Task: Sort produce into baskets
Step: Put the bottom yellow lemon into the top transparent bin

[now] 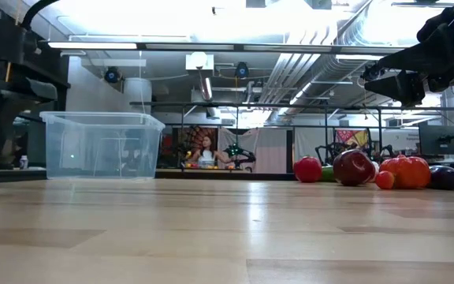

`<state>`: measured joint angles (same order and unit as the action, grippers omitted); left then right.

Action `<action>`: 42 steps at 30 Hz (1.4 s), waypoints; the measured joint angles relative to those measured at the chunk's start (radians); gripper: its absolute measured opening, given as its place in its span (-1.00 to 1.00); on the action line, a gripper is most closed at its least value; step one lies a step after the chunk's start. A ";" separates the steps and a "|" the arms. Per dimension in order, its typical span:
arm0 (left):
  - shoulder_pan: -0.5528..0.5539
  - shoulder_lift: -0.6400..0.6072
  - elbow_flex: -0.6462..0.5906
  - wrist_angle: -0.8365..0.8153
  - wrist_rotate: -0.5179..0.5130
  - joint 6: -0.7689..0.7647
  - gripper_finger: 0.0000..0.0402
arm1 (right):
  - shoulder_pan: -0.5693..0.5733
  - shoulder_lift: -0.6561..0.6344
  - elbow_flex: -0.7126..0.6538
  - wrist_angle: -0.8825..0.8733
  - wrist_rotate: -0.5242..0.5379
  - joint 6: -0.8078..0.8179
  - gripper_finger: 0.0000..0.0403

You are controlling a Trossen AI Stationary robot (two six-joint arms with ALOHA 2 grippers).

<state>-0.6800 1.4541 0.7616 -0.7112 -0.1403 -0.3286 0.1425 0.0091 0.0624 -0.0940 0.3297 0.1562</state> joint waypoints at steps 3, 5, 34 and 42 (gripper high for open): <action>0.002 0.020 0.004 0.013 -0.012 -0.004 0.10 | 0.000 0.000 0.000 0.000 0.000 0.000 0.78; 0.002 0.037 0.006 0.015 -0.017 -0.025 0.03 | 0.000 0.000 0.000 0.000 0.000 0.000 0.78; 0.481 -0.294 0.315 0.070 -0.260 0.273 -0.07 | 0.000 0.003 0.000 -0.001 0.000 0.000 0.78; 0.907 -0.484 0.277 0.134 -0.420 0.391 -0.07 | 0.000 0.003 0.000 -0.004 0.000 0.000 0.78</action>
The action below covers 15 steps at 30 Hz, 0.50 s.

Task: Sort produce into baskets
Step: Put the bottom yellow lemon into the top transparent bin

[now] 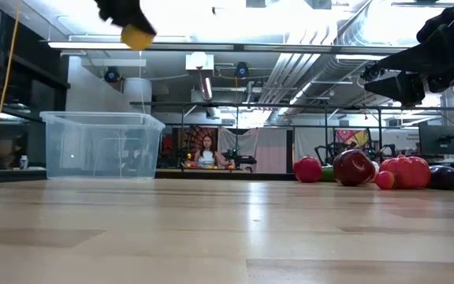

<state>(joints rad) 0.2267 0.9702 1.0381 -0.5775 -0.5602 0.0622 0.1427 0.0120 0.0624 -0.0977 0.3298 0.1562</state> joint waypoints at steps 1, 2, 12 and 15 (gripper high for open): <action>0.059 -0.006 -0.016 0.006 0.000 -0.008 -0.07 | 0.000 0.000 0.000 -0.002 0.000 0.000 0.78; 0.114 -0.006 -0.034 0.008 0.000 -0.019 -0.07 | 0.000 0.000 0.000 -0.003 0.000 0.000 0.78; 0.432 0.073 -0.069 0.035 0.143 -0.098 0.08 | 0.000 0.000 0.000 -0.004 0.000 0.000 0.78; 0.467 0.089 -0.069 0.008 0.167 -0.121 0.23 | 0.000 0.000 0.000 -0.004 0.000 0.000 0.78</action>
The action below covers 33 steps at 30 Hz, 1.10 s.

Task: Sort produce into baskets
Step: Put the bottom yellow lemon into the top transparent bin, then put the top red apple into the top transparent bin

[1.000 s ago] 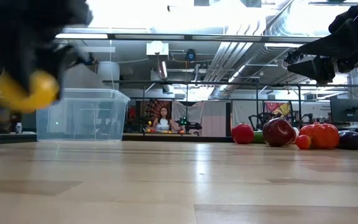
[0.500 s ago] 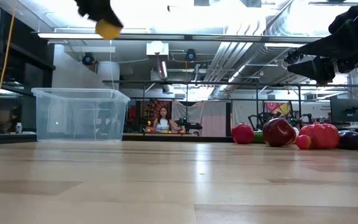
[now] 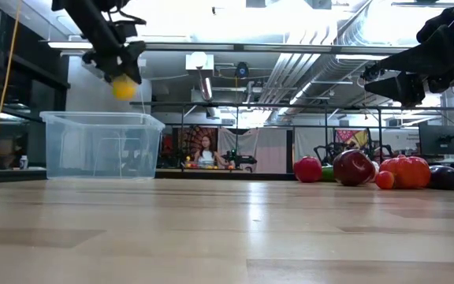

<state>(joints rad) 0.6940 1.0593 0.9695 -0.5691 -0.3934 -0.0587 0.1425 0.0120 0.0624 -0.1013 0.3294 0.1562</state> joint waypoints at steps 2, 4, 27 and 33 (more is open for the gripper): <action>0.011 0.006 0.000 -0.010 0.000 0.000 0.33 | 0.000 0.000 0.000 0.000 0.000 0.000 0.78; 0.017 0.006 0.000 -0.007 0.002 0.000 0.43 | 0.000 0.000 0.000 0.000 0.000 0.000 0.78; -0.478 -0.124 -0.342 0.845 0.525 -0.578 0.62 | 0.000 0.000 0.000 -0.003 0.000 0.000 0.78; -0.639 -0.044 -0.394 1.193 0.330 -0.672 0.62 | 0.000 0.000 0.000 -0.005 0.000 0.000 0.78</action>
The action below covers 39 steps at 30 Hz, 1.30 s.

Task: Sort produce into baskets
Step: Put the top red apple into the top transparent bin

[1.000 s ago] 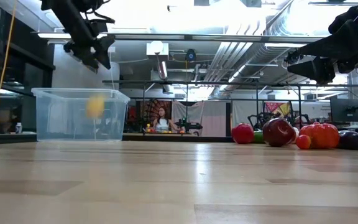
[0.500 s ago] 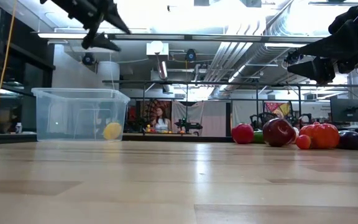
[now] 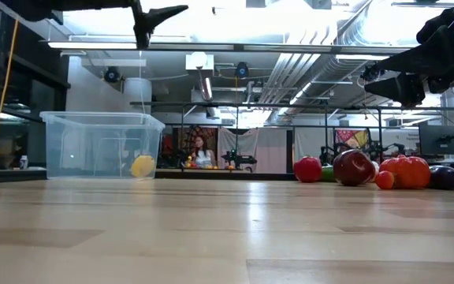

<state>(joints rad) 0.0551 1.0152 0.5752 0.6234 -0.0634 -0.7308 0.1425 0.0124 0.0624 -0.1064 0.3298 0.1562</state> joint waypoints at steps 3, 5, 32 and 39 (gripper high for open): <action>-0.018 0.020 0.030 0.011 -0.101 0.000 0.62 | 0.000 0.000 0.000 0.007 0.011 0.000 0.78; -0.015 0.022 0.055 0.009 -0.182 0.002 0.62 | -0.001 0.000 0.000 0.036 0.035 0.025 0.78; 0.238 -0.011 0.180 0.000 -0.017 0.157 0.62 | -0.361 0.658 0.576 -0.471 0.044 0.820 0.78; 0.262 -0.148 0.181 -0.182 0.213 0.145 0.62 | -0.385 0.823 0.632 -0.426 0.024 0.838 0.78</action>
<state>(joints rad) 0.3172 0.8673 0.7559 0.4417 0.1497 -0.5863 -0.2428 0.8353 0.6945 -0.5327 0.3534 0.9942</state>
